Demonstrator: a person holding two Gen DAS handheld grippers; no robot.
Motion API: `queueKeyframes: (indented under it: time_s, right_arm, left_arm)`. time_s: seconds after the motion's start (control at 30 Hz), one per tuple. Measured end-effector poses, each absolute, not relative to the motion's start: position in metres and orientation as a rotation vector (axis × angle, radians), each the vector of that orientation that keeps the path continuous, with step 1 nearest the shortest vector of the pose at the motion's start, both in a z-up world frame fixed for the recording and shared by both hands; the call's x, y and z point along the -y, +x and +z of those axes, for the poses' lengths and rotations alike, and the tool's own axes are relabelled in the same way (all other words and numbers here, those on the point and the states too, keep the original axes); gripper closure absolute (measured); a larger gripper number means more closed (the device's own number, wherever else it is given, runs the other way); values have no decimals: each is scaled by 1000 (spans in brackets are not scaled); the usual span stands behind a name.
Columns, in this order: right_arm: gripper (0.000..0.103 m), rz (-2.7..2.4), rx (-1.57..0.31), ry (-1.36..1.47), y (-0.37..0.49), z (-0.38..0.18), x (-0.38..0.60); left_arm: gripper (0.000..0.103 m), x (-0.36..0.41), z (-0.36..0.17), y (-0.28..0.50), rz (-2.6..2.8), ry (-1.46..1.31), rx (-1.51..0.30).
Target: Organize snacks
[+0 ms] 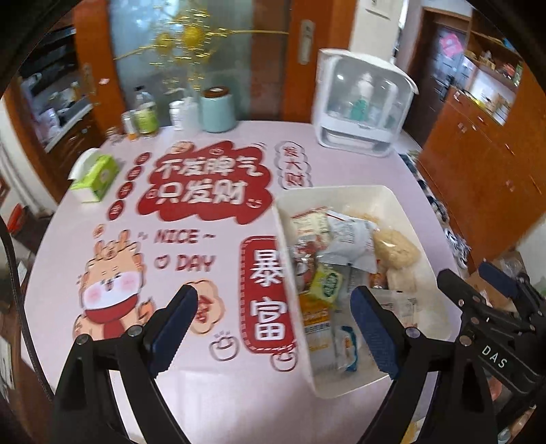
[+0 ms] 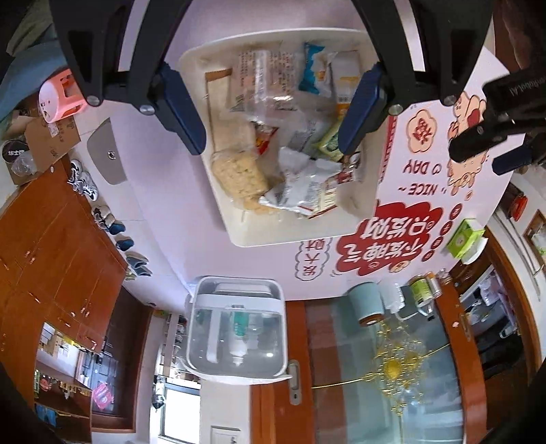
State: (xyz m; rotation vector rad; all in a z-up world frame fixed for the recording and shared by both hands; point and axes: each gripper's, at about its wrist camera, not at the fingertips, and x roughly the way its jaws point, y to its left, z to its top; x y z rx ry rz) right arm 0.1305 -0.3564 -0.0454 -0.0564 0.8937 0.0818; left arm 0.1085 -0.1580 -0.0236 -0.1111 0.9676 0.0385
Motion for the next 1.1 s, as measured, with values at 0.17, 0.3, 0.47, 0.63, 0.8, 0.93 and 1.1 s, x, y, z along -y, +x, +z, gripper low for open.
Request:
queueKeyframes:
  time_s: [0.17,0.3,0.47,0.63,0.8,0.93,1.1]
  right_arm:
    - [22,126,-874,-51,110,-32,336]
    - [22,138,-864,-33,95,-21,324]
    - [22,147,-871,4,77,-12,311]
    - [22,135,-880,14,65,-10,299]
    - [22,125,-886,13,58,-12,291]
    - [22,112,-886,12,54,-12,287]
    - [22,98,-876,2,51,-11,283]
  left_arm:
    - [13,132,-5,80,98,-117,-924]
    - [13,121,4,64,115,-93,-905]
    - [12,118,11,44,113,-57,-880]
    - [12,115,10,32,117,-48,-889]
    - [12,116,7,25,111,-23,-897]
    - [12,114,4,25,110,-17,-907]
    - [12,113,4,25,111,-15,-908]
